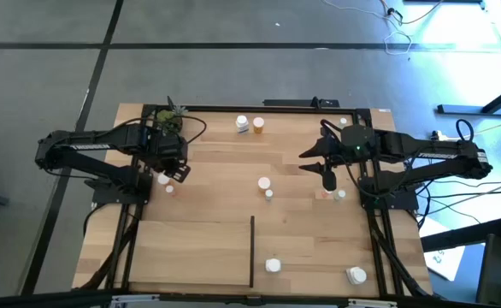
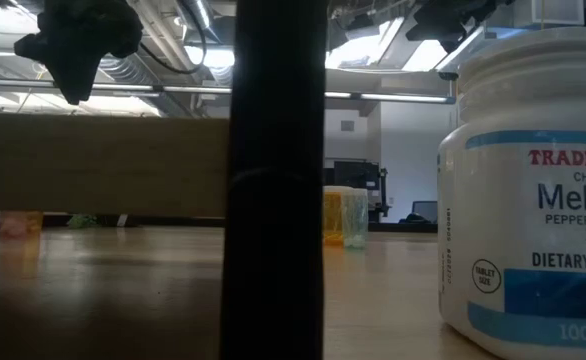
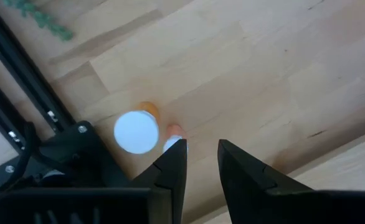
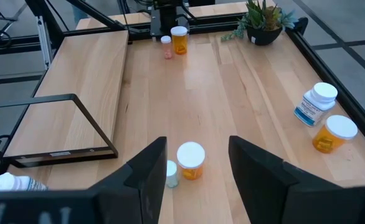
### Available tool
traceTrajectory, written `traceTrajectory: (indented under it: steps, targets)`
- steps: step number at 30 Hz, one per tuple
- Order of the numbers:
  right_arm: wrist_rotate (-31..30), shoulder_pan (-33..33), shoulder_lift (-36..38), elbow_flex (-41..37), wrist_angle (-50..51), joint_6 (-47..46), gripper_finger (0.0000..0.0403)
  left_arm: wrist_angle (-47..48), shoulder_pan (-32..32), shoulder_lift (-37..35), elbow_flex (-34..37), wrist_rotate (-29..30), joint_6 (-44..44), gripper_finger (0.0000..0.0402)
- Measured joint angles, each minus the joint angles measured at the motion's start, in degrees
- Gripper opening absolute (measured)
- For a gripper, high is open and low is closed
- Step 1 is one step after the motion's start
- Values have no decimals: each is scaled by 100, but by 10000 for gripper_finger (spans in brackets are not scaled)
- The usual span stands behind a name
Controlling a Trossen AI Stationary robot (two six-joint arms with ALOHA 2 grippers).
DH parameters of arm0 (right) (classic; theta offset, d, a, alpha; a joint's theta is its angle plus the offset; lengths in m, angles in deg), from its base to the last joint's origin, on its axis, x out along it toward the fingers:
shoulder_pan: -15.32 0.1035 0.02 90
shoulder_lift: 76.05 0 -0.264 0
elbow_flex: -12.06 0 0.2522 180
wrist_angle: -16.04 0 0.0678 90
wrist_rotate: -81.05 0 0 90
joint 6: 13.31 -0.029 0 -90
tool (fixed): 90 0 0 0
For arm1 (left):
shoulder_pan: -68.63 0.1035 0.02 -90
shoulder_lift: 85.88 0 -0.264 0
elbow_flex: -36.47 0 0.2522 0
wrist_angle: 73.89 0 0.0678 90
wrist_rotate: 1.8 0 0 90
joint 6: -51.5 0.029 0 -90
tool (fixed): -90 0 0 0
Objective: Pick and place medicine bottles onto shelf by color
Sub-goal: Put the bottom left big orange pill bottle on the shelf
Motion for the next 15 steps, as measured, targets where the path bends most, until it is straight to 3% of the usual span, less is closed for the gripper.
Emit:
traceTrajectory:
  steps: [8,15]
  targets:
    - [2,0,0,0,0,2,174,-635,-92,2,0,-4,141,85]
    - [4,0,0,0,0,2,174,-612,-105,2,0,-5,474,85]
